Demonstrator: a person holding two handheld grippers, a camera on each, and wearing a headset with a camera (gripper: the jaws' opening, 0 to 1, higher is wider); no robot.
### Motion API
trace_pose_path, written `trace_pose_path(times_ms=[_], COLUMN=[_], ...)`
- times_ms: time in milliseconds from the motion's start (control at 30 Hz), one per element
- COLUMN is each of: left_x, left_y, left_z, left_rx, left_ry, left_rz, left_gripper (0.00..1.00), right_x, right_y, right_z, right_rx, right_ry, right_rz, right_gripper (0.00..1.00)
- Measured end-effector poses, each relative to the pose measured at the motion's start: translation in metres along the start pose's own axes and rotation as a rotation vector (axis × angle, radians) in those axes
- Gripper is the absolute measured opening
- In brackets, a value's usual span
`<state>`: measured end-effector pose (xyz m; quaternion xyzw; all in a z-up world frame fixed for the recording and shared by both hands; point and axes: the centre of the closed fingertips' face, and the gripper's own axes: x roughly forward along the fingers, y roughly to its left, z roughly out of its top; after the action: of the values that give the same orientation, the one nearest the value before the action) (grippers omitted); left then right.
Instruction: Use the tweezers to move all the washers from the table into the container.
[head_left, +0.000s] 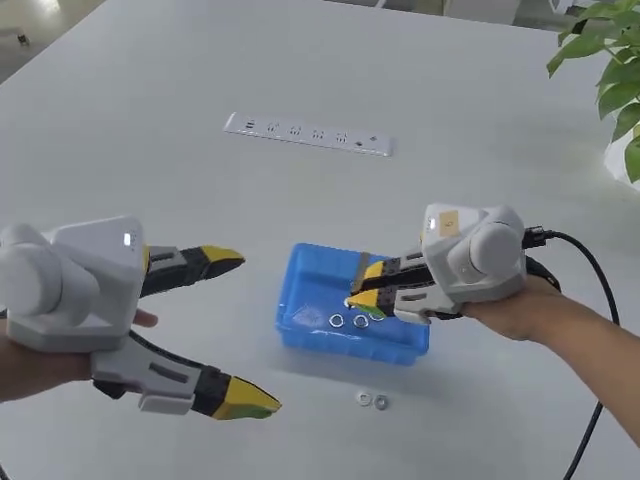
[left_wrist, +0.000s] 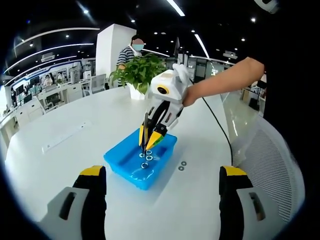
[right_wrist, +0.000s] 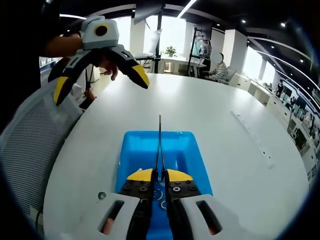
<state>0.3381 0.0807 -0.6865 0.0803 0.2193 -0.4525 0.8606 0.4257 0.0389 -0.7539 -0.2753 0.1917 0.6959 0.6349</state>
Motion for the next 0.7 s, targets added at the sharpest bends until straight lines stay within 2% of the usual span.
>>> trace_pose_path(times_ms=[467, 500, 700], left_x=[0.002, 0.002, 0.005], left_y=[0.006, 0.007, 0.006], left_z=[-0.001, -0.001, 0.0], left_rx=[-0.013, -0.013, -0.011], left_ry=[0.0, 0.0, 0.001], left_rz=[0.003, 0.003, -0.006], left_gripper=[0.99, 0.99, 0.99], right_x=[0.012, 0.012, 0.012], right_y=[0.0, 0.0, 0.0], right_z=[-0.013, -0.012, -0.012], right_rx=[0.013, 0.016, 0.018], right_ry=[0.018, 0.006, 0.012], right_rz=[0.017, 0.015, 0.015], right_gripper=[0.09, 0.09, 0.09])
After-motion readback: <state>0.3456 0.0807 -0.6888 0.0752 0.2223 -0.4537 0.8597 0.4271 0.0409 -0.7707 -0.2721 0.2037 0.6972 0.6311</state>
